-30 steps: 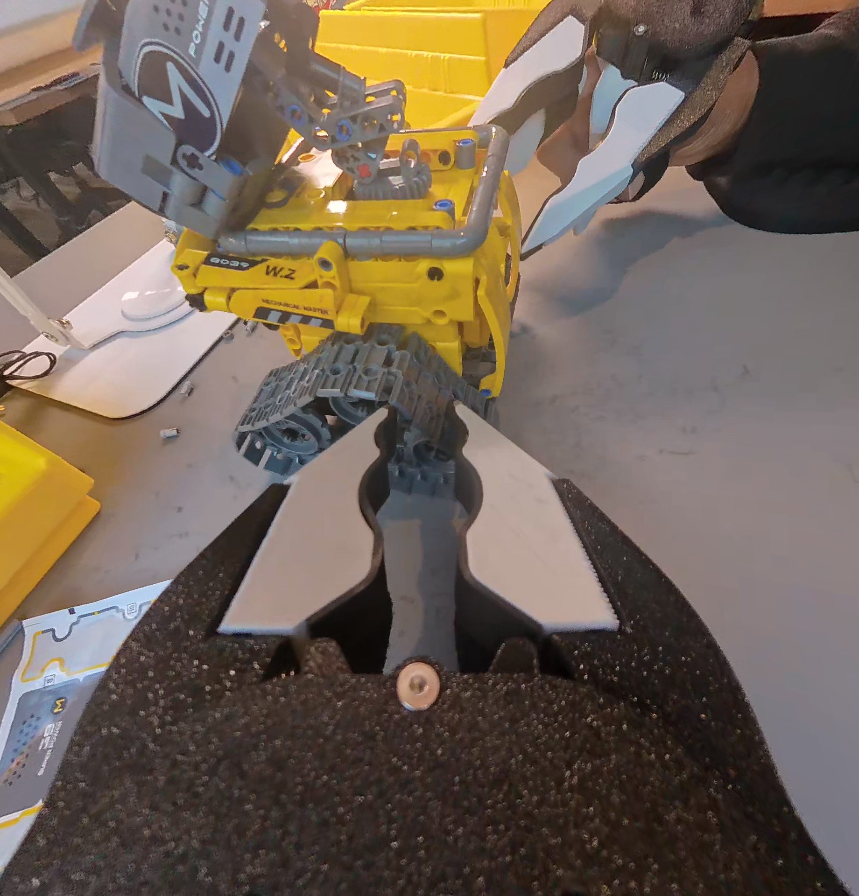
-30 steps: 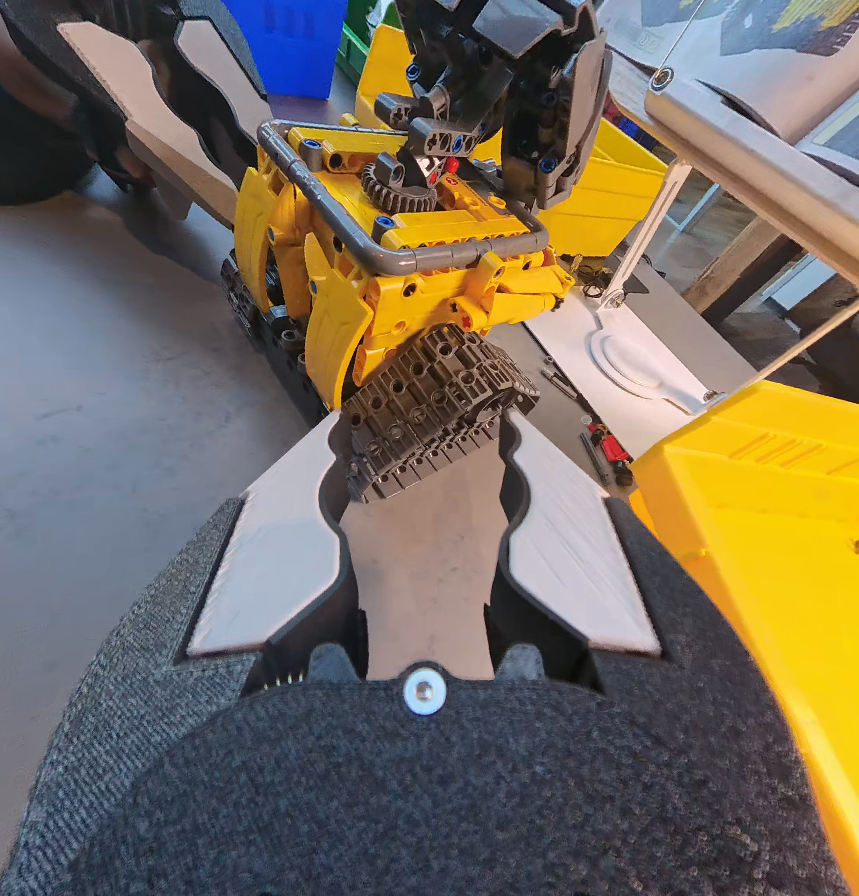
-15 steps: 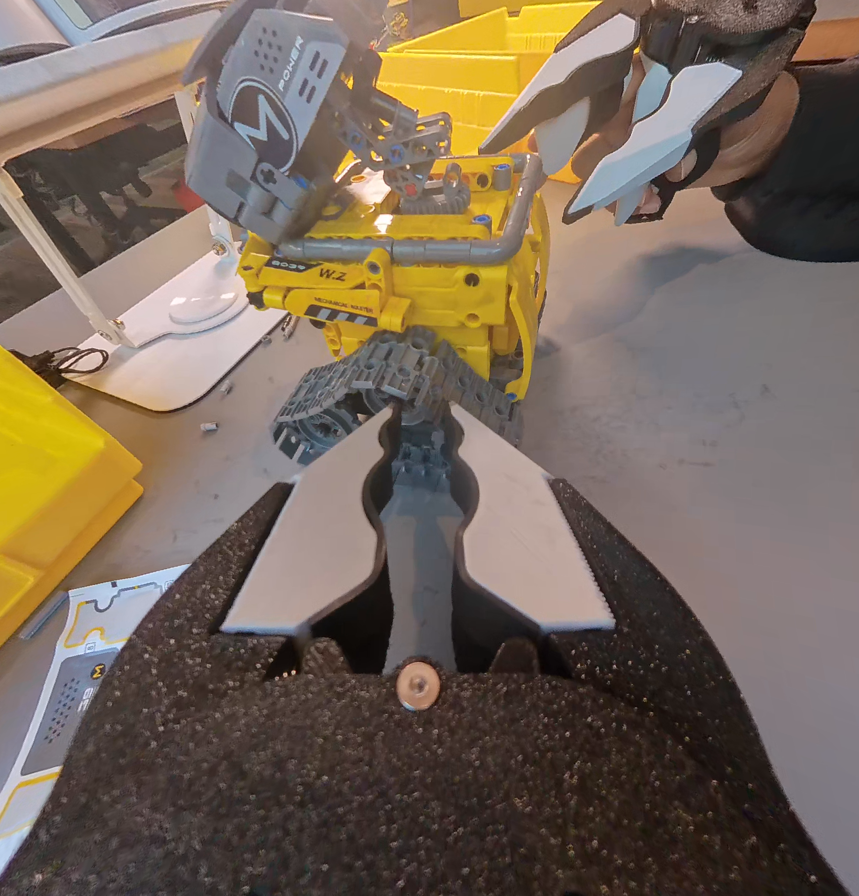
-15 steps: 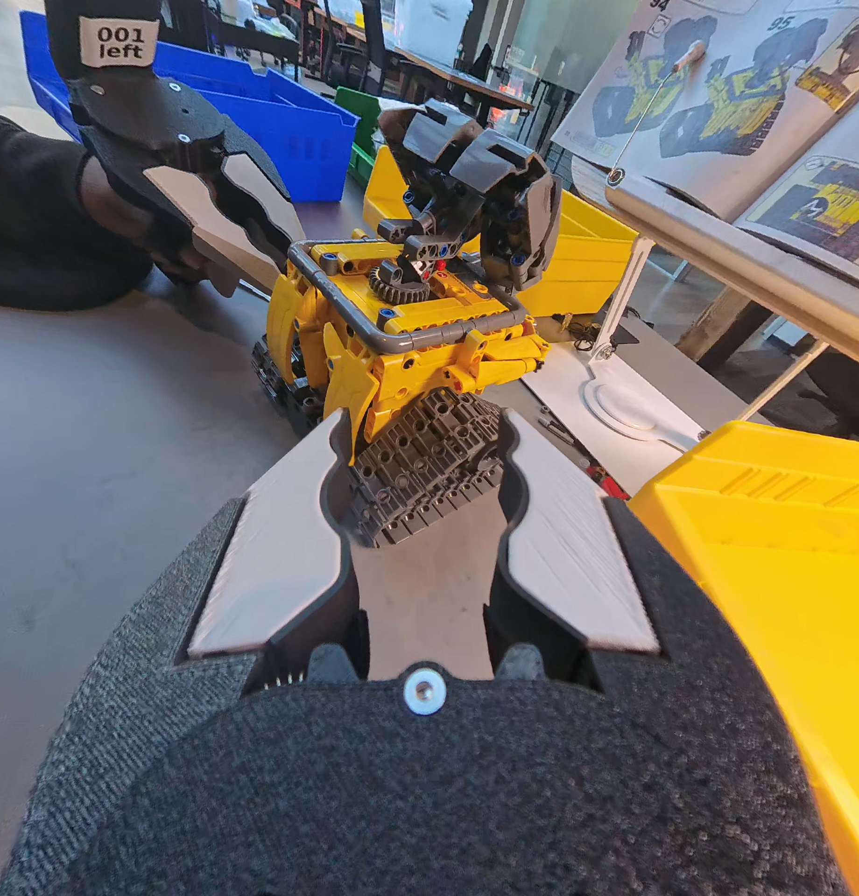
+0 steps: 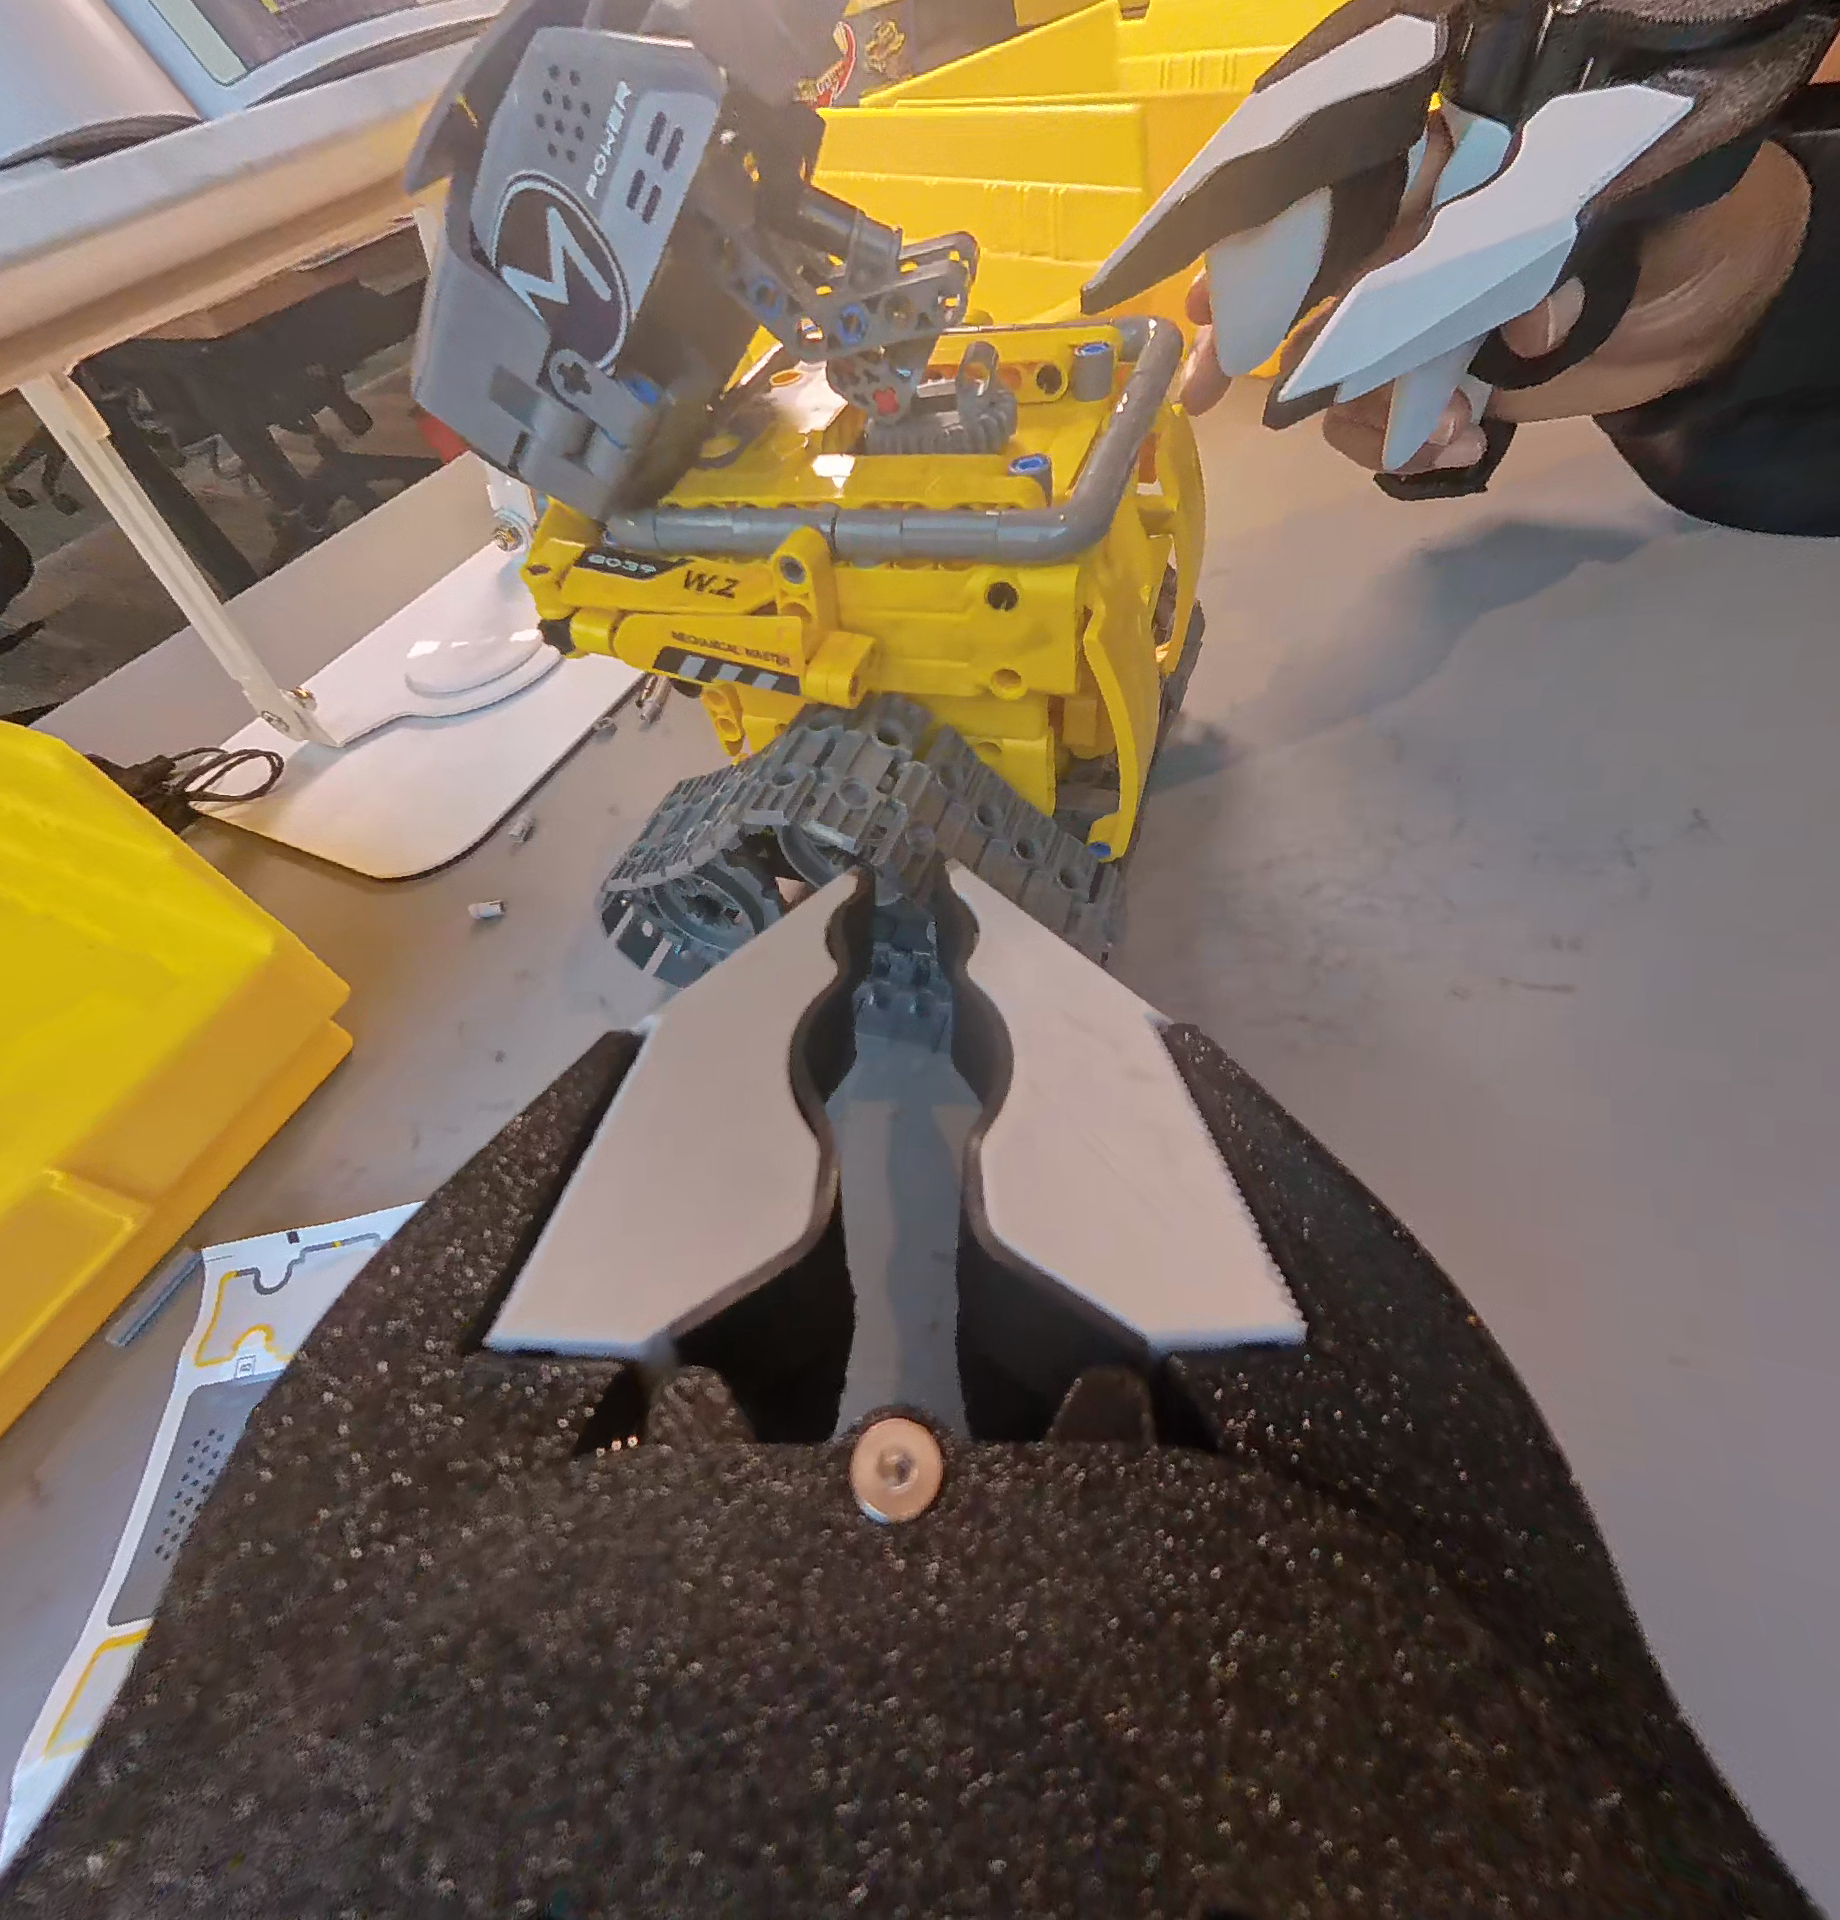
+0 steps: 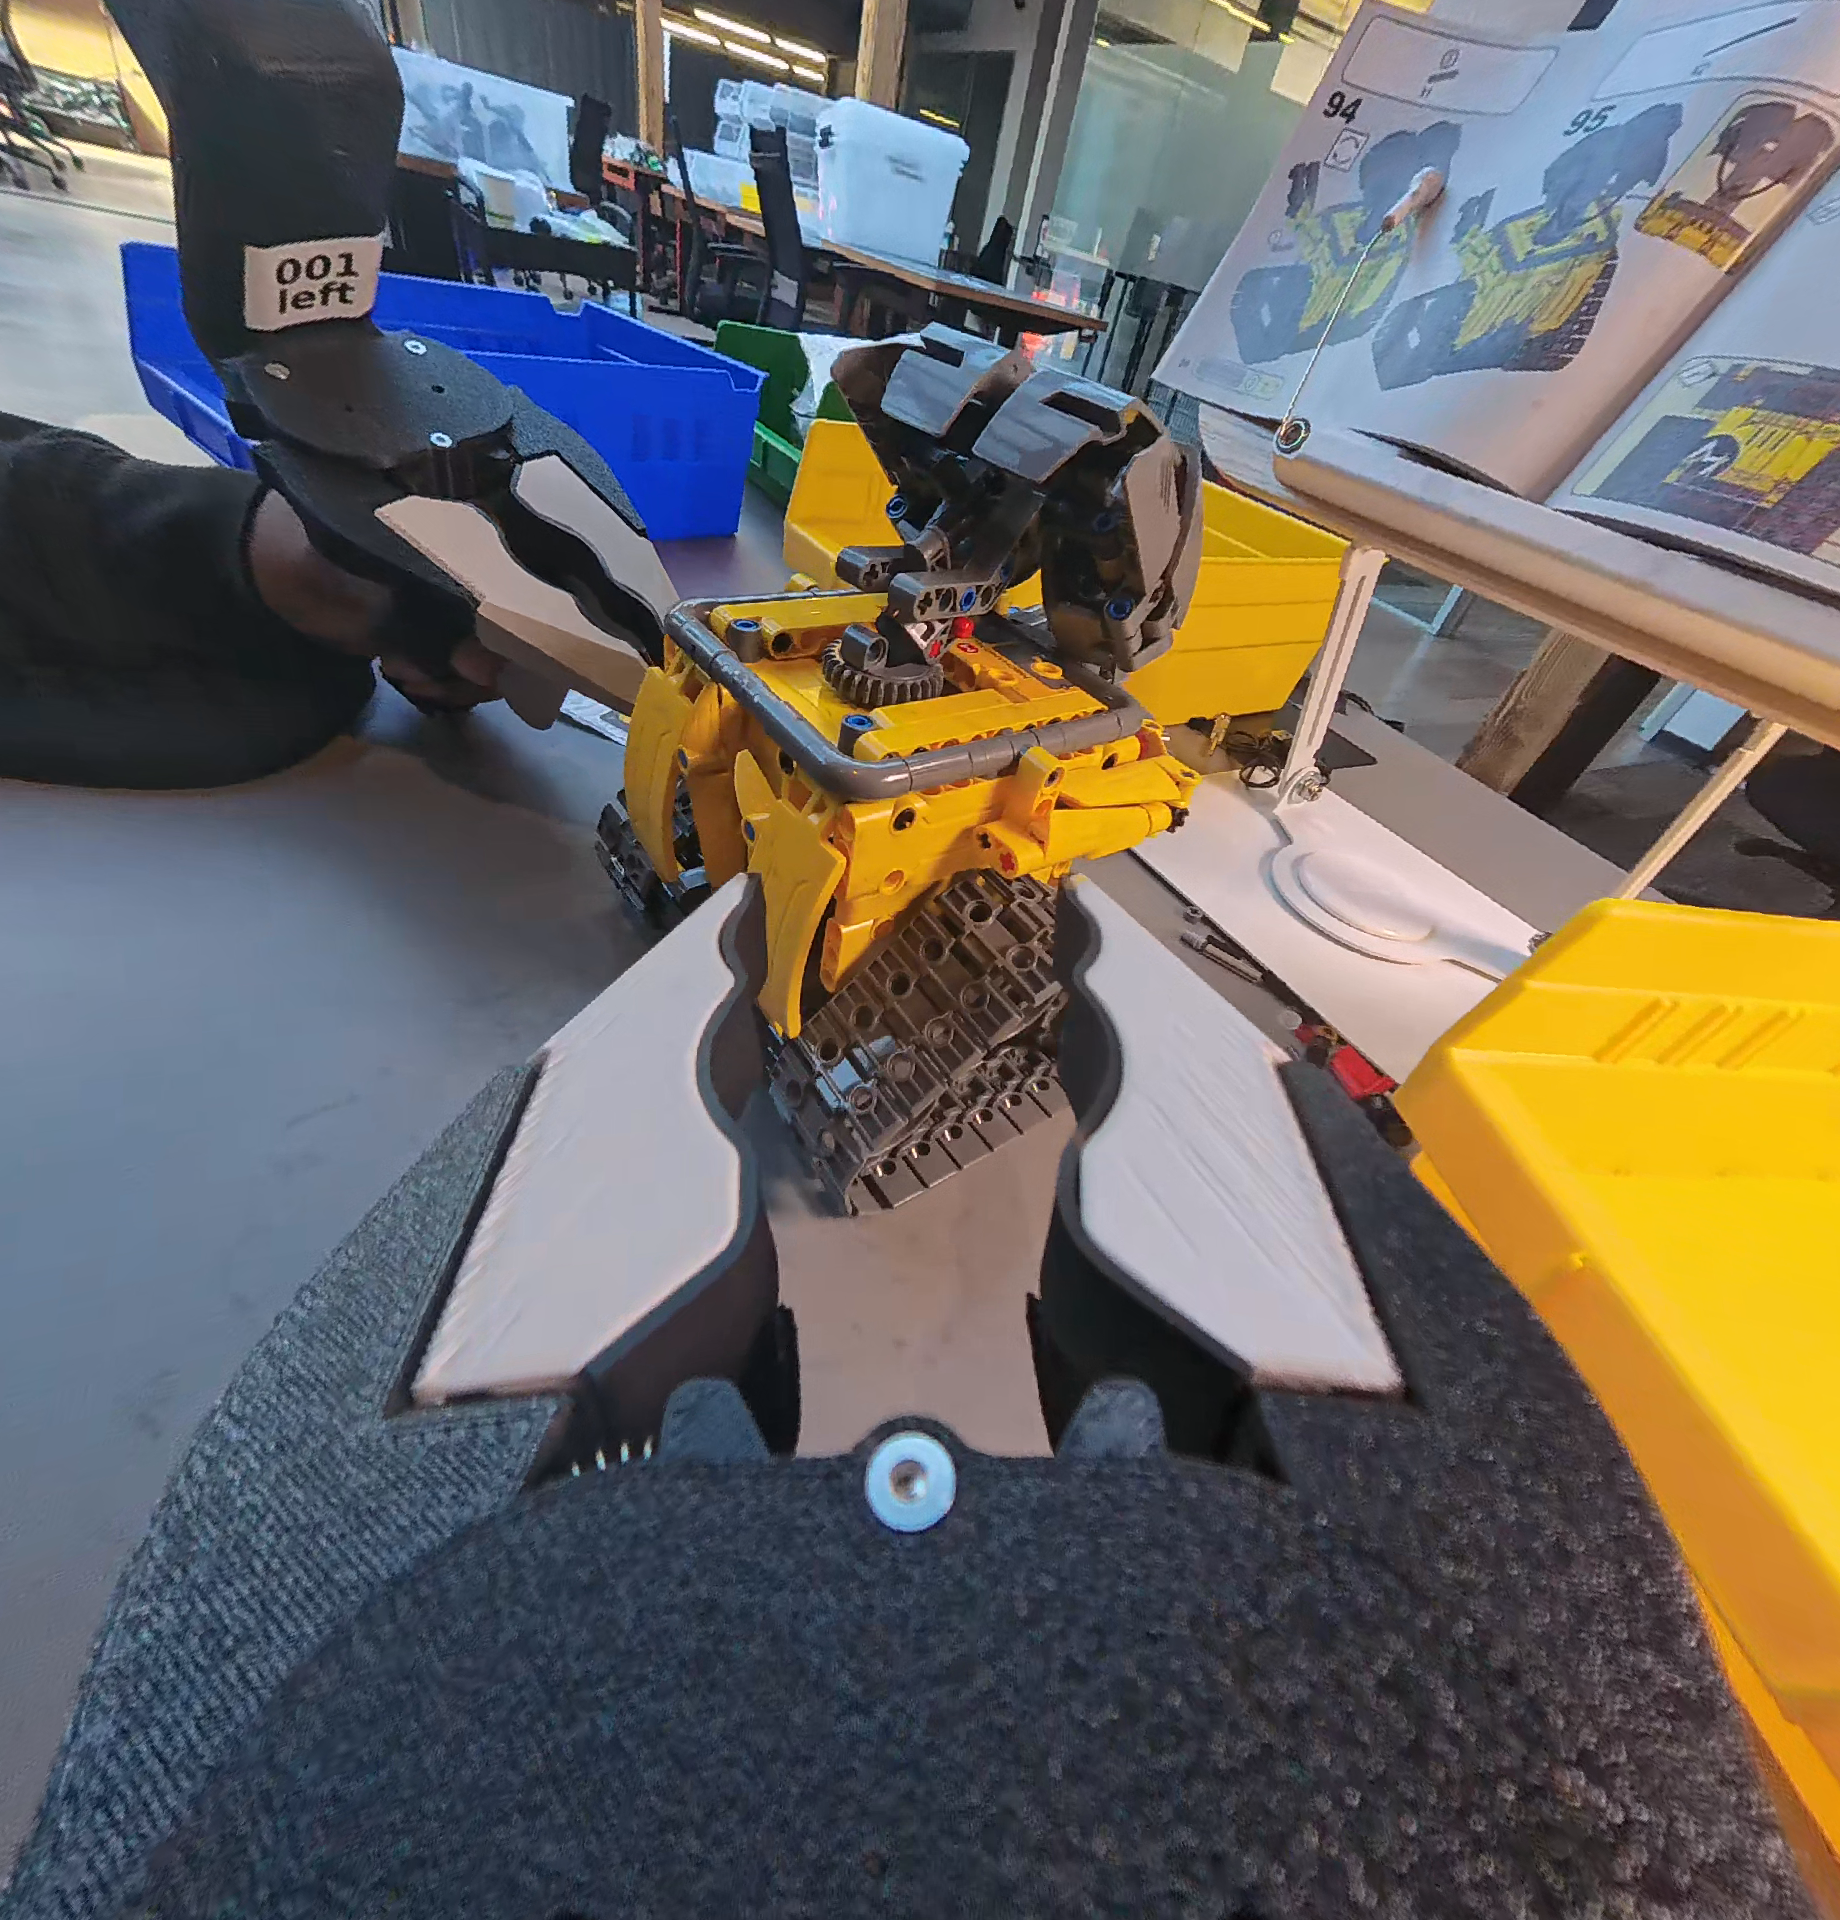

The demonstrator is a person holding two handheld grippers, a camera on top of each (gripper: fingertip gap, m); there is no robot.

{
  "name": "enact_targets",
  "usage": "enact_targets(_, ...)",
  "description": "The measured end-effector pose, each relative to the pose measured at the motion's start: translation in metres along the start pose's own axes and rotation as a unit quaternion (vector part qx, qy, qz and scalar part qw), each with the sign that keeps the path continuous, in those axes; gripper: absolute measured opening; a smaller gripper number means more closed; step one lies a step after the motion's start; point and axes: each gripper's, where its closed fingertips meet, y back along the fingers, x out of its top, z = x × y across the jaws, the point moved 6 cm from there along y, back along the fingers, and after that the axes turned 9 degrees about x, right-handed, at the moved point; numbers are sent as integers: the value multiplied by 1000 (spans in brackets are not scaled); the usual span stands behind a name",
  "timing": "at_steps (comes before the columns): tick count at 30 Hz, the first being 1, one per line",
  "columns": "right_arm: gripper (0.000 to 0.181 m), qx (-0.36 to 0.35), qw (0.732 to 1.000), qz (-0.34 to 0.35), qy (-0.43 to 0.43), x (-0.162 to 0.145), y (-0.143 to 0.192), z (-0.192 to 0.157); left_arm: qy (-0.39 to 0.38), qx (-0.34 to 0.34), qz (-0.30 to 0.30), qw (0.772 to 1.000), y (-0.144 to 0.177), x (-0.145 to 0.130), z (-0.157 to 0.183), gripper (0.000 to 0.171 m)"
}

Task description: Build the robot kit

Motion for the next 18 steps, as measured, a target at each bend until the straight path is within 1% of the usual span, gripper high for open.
enact_targets(5,53,-9,1000,3,5,1,-2,-4,-14,6,-1,1000,1,0,1,9)
enact_targets(11,53,-54,998,15,-2,2,2,4,1,6,15,1000,3,3,0,7)
enact_targets(14,54,-71,997,37,-22,3,7,12,-2,16,27,1000,6,6,-2,8)
enact_targets(18,54,-72,994,52,-60,-2,9,18,7,41,56,998,13,13,-10,10)
